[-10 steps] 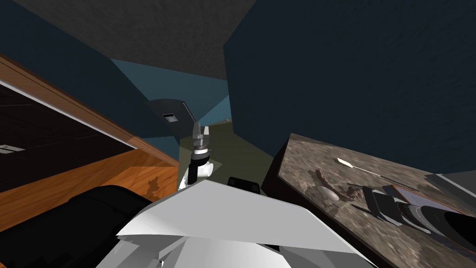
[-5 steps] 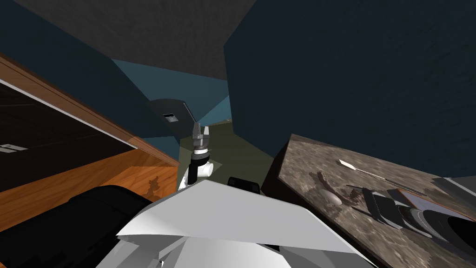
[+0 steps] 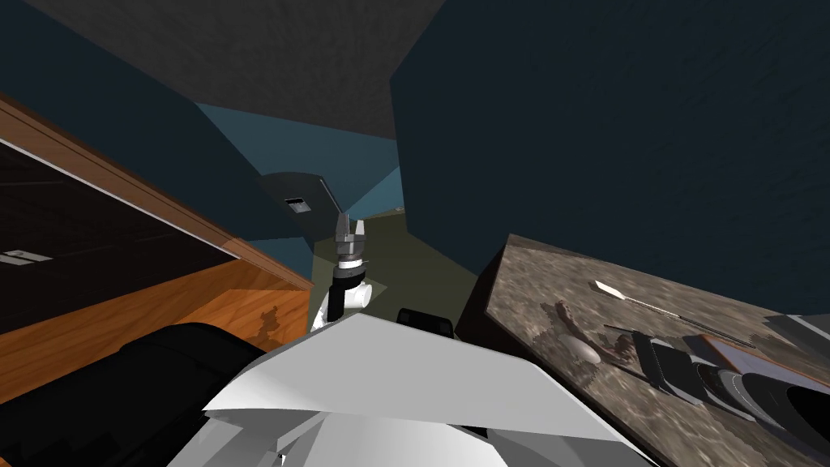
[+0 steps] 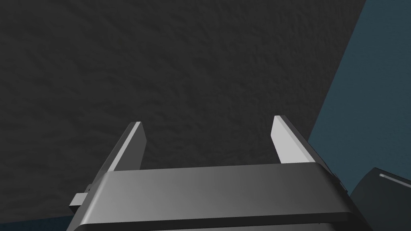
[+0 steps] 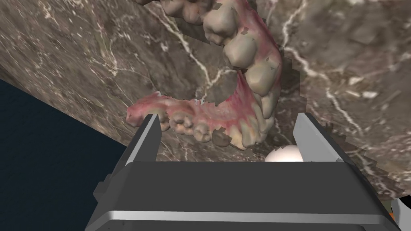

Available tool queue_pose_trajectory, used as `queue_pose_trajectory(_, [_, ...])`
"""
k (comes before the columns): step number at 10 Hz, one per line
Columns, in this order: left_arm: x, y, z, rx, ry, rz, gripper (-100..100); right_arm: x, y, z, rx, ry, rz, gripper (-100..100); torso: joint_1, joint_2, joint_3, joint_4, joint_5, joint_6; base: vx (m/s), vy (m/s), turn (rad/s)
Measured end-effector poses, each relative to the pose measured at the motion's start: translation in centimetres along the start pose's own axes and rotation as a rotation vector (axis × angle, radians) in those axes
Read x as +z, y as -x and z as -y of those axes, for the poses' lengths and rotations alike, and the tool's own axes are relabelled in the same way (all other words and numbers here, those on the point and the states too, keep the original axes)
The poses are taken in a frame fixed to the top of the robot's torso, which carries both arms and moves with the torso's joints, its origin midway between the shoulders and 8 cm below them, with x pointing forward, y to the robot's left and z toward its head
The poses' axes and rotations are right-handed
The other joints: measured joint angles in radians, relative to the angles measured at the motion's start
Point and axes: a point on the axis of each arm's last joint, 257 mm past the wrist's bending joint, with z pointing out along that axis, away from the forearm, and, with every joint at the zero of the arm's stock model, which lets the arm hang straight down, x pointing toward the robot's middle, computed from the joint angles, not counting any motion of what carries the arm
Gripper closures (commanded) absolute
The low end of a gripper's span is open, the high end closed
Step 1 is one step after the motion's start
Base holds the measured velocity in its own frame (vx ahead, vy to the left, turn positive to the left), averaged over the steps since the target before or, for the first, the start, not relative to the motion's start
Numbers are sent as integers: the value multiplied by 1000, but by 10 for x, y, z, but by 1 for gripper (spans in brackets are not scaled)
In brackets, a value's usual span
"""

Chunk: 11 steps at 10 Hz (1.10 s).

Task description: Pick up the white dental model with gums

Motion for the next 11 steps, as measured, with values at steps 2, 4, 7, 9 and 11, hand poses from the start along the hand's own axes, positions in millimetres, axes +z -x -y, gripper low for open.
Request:
queue_pose_trajectory(2, [0,0,0,0,0,0,0,-1,-1,-6,0,1,-3,-100,0,-1,0,0,0,0,26,-11,14])
queue_pose_trajectory(4, [0,0,0,0,0,0,0,-1,-4,-13,0,5,-9,-100,0,0,0,0,0,0,15,-6,3])
queue_pose_trajectory(7, [0,0,0,0,0,0,0,-2,-5,-19,15,2,-12,-100,0,0,0,0,0,0,22,-10,15])
queue_pose_trajectory(9, [0,0,0,0,0,0,0,-3,-9,-28,17,8,-25,-100,0,0,0,0,0,0,18,-8,4])
queue_pose_trajectory(11, [0,0,0,0,0,0,0,-5,-10,-33,28,10,-31,-100,0,0,0,0,0,0,17,-10,12])
